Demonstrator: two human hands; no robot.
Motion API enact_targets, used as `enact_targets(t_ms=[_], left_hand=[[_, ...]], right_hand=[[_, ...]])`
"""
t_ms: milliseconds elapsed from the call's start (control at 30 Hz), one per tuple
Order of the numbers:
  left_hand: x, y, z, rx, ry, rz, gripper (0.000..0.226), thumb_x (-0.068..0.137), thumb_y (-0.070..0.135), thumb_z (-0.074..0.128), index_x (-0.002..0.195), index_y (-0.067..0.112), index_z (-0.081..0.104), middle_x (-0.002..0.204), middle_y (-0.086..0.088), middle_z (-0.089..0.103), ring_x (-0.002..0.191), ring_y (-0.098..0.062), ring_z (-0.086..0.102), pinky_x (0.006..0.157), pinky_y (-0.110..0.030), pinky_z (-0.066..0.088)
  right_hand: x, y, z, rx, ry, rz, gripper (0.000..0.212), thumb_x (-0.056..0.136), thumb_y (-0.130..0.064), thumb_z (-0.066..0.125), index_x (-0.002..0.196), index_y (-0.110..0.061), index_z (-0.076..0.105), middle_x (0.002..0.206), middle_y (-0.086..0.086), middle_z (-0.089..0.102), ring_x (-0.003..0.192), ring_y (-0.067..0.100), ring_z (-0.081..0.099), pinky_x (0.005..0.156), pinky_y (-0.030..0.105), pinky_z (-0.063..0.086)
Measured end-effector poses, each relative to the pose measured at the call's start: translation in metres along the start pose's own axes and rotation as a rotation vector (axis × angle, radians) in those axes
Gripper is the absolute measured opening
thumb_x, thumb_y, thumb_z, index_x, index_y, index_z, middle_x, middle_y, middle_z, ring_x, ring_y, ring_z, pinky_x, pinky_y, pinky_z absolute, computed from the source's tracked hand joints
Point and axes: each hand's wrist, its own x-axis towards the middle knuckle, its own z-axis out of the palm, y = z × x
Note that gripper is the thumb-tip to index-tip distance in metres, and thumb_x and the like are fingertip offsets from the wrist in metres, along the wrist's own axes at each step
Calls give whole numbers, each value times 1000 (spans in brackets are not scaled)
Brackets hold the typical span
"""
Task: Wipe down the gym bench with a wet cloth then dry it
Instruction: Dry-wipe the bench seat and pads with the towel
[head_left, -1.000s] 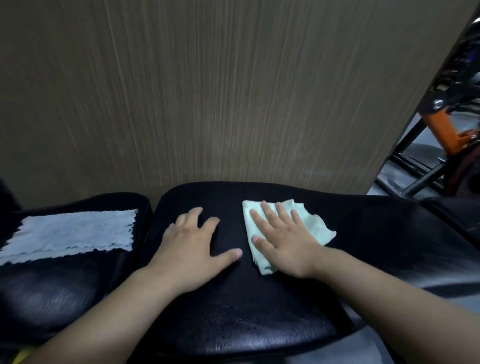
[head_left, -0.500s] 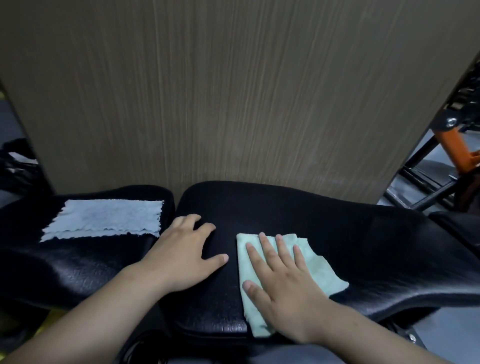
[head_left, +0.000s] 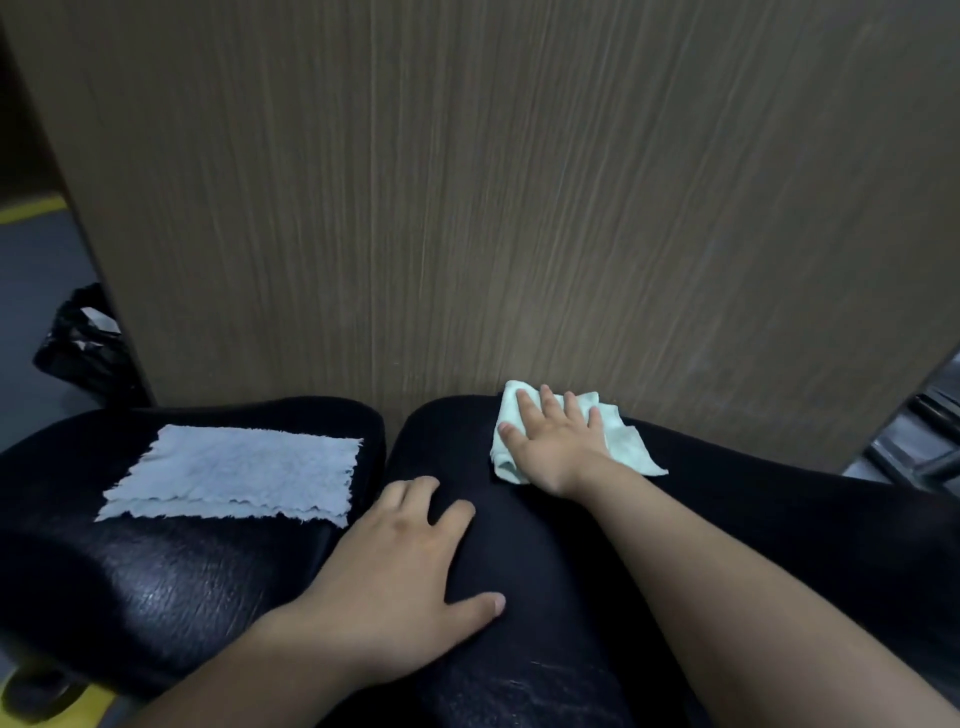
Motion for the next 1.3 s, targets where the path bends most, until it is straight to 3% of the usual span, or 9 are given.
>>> enact_targets(t_ms=[233,500,567,633,700,800,900,933,1300], left_hand=[[-4,-7,2,0,13,20,80,82,80,40,149,38,23,160,3,11,146,-14,10,113,-31,24],[-16,-27,5,-43,33,51,77,87,74,40,150,32,26,162,5,11,149,-12,3,120,-30,12],[-20,-34,2,-20,31,77,78,86,75,39,149,31,27,161,5,12,150,-12,-3,123,-33,6],[-23,-43,-1,8,31,94,80,84,75,40,150,31,27,162,4,12,150,-11,-9,123,-37,-1],[-25,-51,-5,26,29,92,82,82,75,41,150,32,27,162,5,11,150,-10,-12,123,-40,-5],[-25,-63,-11,49,18,25,82,82,76,43,150,33,26,163,4,8,150,-11,-12,123,-47,-5],[-23,-73,-15,64,7,-49,81,82,77,40,149,34,26,164,1,6,150,-14,-11,122,-48,-6],[-22,-75,-15,72,-4,-69,81,83,77,40,150,34,25,164,1,4,150,-15,-11,122,-49,-6],[-15,-78,-14,58,-80,-117,88,76,83,23,148,33,30,165,-4,-3,149,-15,-18,120,-49,-12]], right_hand=[[-17,-3,2,-15,8,-30,67,99,-58,14,157,-29,-3,165,3,-12,150,29,-16,119,52,-11],[-158,-15,13,-52,-57,-262,68,96,-60,5,155,-31,-15,160,-1,-30,145,23,-31,119,44,-17],[-193,-23,24,-125,10,-334,69,95,-61,1,157,-31,5,165,5,-8,152,30,-7,119,43,-2],[-211,-32,38,-189,-18,-310,71,97,-61,8,150,-23,38,155,14,36,140,38,39,106,49,21],[-213,-37,48,-213,-22,-273,72,97,-62,12,142,-18,47,145,16,51,129,39,51,99,51,27],[-204,-49,37,-174,-20,-279,74,95,-66,11,148,-25,41,155,13,37,140,38,38,106,49,20],[-178,-60,24,-46,-3,-338,71,95,-67,9,156,-35,-6,162,0,-22,148,26,-25,120,45,-12],[-164,-61,23,-34,-13,-327,72,96,-66,13,155,-35,-13,160,-2,-28,145,23,-32,119,47,-16],[0,-50,6,-33,0,-115,71,96,-64,19,157,-32,1,166,0,-6,152,26,-11,120,51,-7]])
